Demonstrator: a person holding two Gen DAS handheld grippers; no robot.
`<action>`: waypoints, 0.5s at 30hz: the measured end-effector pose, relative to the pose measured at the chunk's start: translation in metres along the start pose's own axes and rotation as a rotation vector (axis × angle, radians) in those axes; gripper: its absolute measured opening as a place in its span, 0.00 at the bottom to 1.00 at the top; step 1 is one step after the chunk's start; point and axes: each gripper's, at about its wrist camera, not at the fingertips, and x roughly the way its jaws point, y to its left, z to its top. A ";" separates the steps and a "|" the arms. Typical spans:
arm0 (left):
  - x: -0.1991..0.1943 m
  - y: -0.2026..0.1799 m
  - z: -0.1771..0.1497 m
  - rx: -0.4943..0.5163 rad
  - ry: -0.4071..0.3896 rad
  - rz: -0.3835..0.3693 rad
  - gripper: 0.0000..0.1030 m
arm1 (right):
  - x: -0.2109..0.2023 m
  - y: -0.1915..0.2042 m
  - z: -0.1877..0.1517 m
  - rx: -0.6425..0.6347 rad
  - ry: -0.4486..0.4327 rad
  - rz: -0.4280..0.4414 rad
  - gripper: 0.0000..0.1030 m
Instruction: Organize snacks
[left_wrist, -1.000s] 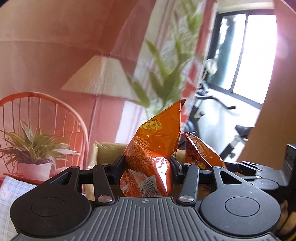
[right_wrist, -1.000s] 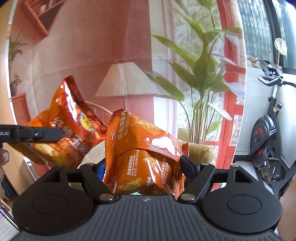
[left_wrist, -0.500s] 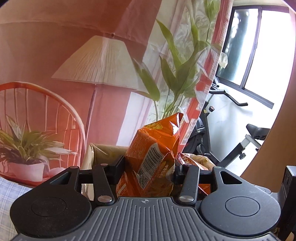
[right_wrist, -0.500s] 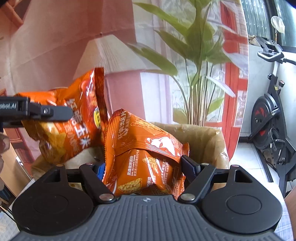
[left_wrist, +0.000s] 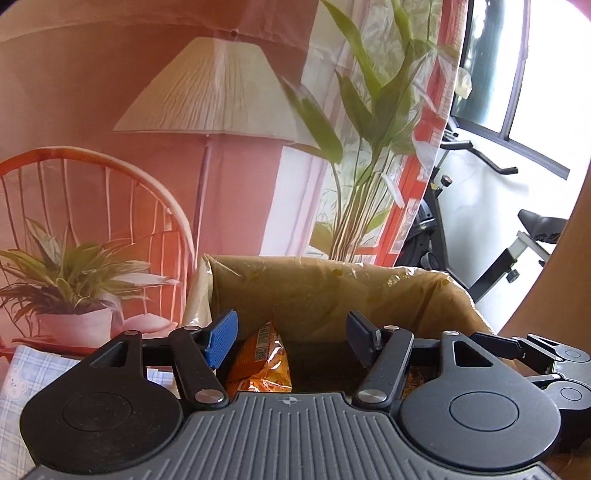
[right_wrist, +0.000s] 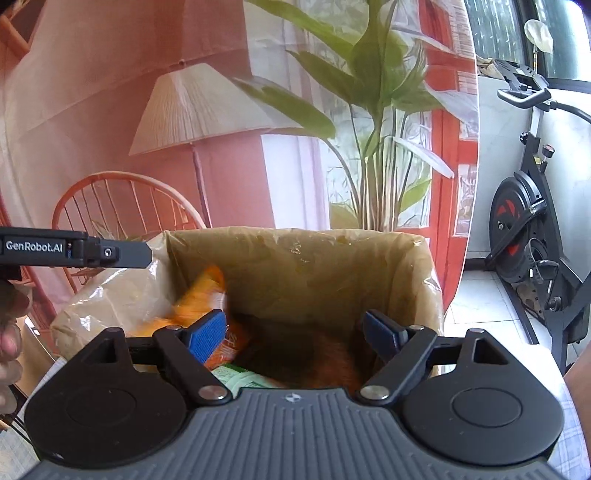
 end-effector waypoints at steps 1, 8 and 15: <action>-0.004 0.001 -0.001 -0.002 -0.004 -0.006 0.66 | -0.004 0.001 -0.001 0.000 -0.004 0.003 0.82; -0.041 0.011 -0.015 0.014 -0.020 -0.014 0.65 | -0.035 0.010 -0.011 0.018 -0.033 0.022 0.82; -0.078 0.030 -0.035 0.018 -0.025 -0.014 0.65 | -0.065 0.025 -0.029 0.020 -0.060 0.039 0.82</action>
